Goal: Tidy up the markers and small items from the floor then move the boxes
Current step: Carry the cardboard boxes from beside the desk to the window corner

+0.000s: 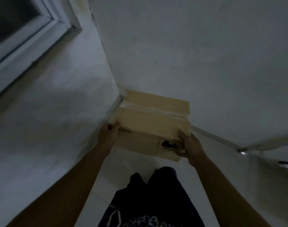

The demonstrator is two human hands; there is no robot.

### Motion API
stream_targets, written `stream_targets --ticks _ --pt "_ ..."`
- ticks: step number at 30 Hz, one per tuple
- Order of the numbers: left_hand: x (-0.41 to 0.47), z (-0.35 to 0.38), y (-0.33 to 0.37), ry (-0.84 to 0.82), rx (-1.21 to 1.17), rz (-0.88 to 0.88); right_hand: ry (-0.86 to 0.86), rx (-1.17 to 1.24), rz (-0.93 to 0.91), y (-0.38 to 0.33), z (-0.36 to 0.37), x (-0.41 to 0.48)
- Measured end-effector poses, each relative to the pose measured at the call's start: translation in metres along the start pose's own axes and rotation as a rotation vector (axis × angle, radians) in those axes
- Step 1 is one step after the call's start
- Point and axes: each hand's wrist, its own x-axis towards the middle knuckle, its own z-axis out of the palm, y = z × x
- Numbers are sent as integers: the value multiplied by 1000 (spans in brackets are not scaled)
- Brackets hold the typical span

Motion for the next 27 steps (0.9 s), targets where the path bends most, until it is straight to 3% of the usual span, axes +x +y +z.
stream_targets --ticks 16,27 --pt "187 -35 75 -127 159 18 86 -87 95 -86 147 135" --pt "354 3 23 -248 283 13 94 -75 135 -35 256 296"
